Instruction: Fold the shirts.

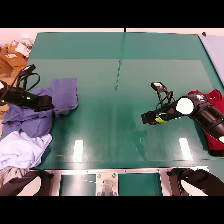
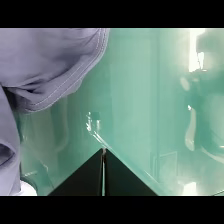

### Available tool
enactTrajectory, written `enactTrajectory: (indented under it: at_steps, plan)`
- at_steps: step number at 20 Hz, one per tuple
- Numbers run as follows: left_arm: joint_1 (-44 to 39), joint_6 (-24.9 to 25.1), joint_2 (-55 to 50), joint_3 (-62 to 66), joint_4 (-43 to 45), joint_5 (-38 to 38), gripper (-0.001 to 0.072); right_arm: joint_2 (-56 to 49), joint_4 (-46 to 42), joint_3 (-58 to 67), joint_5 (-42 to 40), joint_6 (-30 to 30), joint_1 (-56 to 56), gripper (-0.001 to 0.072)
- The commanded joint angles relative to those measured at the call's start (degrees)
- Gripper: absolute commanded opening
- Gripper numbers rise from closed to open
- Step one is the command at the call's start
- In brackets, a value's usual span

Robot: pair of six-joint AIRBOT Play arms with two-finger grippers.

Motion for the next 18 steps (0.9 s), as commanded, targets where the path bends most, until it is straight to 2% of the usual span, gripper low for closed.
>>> enactTrajectory:
  at_steps: [1, 3, 4, 5, 6, 10, 11, 18]
  plan:
    - [0.0, -0.3, 0.0, 0.0, -0.3, 0.1, 0.0018, 0.0, 0.0, 0.0, 0.0, 0.0, 0.0, 0.0018]
    - [0.0, -0.3, 0.0, 0.0, -0.1, 0.5, 0.0020, 0.0, 0.0, 0.0, 0.0, 0.0, 0.0, 0.0018]
    - [0.0, -0.3, 0.0, 0.0, 1.2, 1.0, 0.0156, 0.0, 0.0, 0.0, 0.0, 0.0, 0.0, 0.0018]
    - [0.0, -0.5, 0.0, 0.0, 3.8, 2.3, 0.0549, 0.0, 0.0, 0.0, 0.0, 0.0, 0.0, 0.0018]
    - [0.0, -1.7, 0.0, 0.0, 8.0, 4.4, 0.0712, 0.0, 0.0, 0.0, 0.0, 0.0, 0.0, 0.0018]
    - [0.1, -3.5, -1.3, 0.2, 30.3, 16.6, 0.0711, 0.0, 0.0, 0.0, 0.0, 0.0, 0.0, 0.0018]
    - [0.7, -3.4, -2.4, 0.3, 33.4, 19.4, 0.0710, 0.0, 0.0, 0.0, 0.0, 0.0, 0.0, 0.0018]
    - [7.7, -2.8, -21.8, 0.3, 33.6, 17.4, 0.0709, 0.0, 0.0, 0.0, 0.0, 0.0, 0.0, 0.0018]
